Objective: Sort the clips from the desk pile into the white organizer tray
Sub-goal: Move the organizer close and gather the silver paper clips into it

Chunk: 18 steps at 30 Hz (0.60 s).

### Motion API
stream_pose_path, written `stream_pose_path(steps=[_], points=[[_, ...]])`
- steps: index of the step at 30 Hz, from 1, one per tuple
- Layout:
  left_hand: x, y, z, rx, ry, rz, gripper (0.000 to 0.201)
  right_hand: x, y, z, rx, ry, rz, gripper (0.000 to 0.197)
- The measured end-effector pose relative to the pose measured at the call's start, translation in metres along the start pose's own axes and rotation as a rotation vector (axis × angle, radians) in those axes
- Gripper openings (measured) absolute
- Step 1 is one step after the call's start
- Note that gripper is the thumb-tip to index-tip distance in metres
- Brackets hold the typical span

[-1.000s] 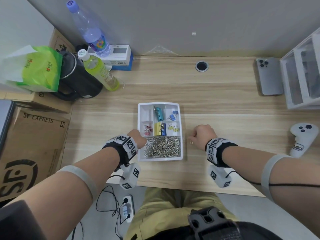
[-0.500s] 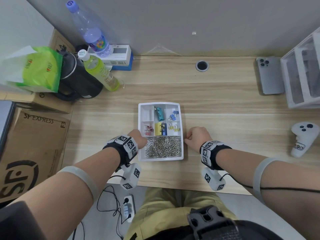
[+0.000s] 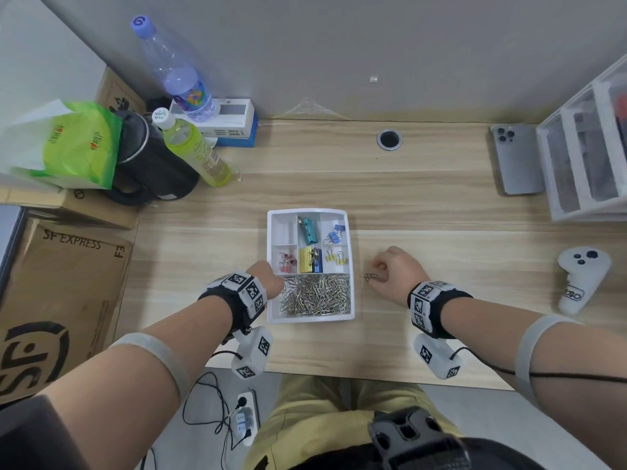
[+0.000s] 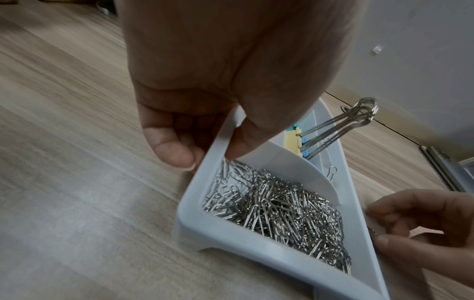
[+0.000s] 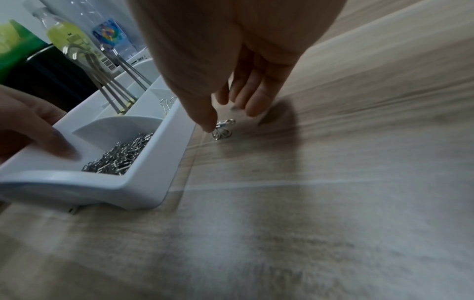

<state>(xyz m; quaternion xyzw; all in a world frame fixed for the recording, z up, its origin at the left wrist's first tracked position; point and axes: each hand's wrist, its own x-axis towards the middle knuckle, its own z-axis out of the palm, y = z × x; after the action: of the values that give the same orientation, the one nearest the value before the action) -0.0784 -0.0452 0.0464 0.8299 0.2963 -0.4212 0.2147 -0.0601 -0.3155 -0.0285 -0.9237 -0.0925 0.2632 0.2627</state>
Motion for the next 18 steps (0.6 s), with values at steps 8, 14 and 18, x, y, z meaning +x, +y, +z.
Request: stream_pose_path(steps=[8,14,18], points=[[0.002,0.000,0.001,0.004,0.002,0.001,0.020,-0.004,-0.002,0.017,0.066,0.120,-0.034,0.036],[0.002,0.000,0.001,0.006,0.002,-0.003,0.022,-0.001,-0.005,0.020,0.055,0.082,-0.060,0.033],[0.003,-0.001,0.001,0.000,0.001,0.001,0.022,-0.002,-0.004,0.022,0.109,0.122,-0.077,0.033]])
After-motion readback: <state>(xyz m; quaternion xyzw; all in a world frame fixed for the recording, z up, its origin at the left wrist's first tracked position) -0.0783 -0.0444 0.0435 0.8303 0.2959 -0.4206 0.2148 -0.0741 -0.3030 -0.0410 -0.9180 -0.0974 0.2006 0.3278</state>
